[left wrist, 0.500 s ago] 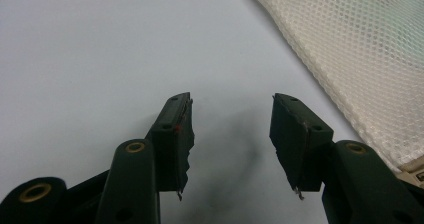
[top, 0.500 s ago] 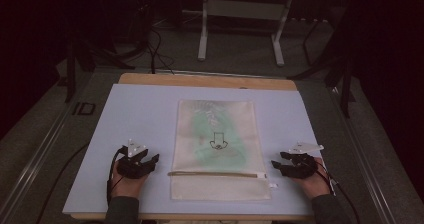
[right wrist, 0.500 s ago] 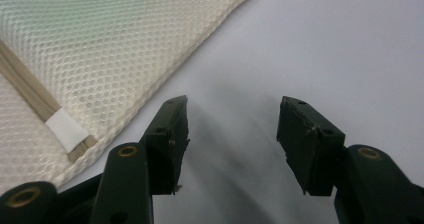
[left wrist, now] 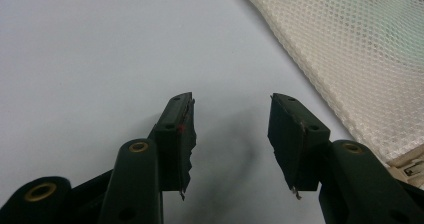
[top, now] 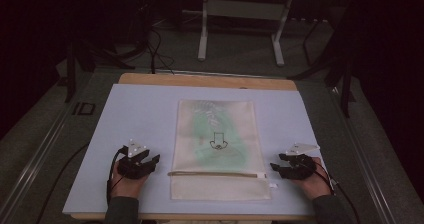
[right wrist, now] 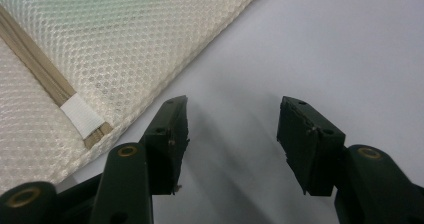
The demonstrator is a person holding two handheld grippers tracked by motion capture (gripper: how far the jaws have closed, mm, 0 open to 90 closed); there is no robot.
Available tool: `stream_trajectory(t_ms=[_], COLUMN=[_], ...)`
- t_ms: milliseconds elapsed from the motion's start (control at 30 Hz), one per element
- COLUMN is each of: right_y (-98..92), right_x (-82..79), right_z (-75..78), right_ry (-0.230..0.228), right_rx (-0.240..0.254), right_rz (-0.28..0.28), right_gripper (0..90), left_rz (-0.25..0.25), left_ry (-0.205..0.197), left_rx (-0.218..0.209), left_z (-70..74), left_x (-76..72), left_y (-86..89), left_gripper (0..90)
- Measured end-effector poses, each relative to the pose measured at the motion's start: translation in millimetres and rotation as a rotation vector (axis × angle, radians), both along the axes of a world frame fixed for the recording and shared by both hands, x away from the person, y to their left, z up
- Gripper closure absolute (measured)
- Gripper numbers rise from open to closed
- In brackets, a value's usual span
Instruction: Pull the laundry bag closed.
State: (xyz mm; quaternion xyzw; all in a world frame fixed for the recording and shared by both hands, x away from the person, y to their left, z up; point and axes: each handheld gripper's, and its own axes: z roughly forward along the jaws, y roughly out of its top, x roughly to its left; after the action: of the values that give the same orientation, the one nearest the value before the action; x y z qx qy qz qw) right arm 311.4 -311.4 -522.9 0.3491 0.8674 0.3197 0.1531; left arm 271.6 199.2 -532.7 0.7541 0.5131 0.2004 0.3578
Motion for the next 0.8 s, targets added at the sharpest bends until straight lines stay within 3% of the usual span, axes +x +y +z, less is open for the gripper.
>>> stream_trajectory(t_ms=[800], right_y=[21.2], right_x=[-1.3], right_z=[10.8], right_ry=[0.027], right_rx=[-0.073], right_rz=[0.109], right_gripper=[46.1], left_rz=[-0.027], left_ry=[-0.003], left_rx=[-0.021], left_z=[1.1], left_x=[-1.9], left_y=[0.5], left_gripper=[56.0])
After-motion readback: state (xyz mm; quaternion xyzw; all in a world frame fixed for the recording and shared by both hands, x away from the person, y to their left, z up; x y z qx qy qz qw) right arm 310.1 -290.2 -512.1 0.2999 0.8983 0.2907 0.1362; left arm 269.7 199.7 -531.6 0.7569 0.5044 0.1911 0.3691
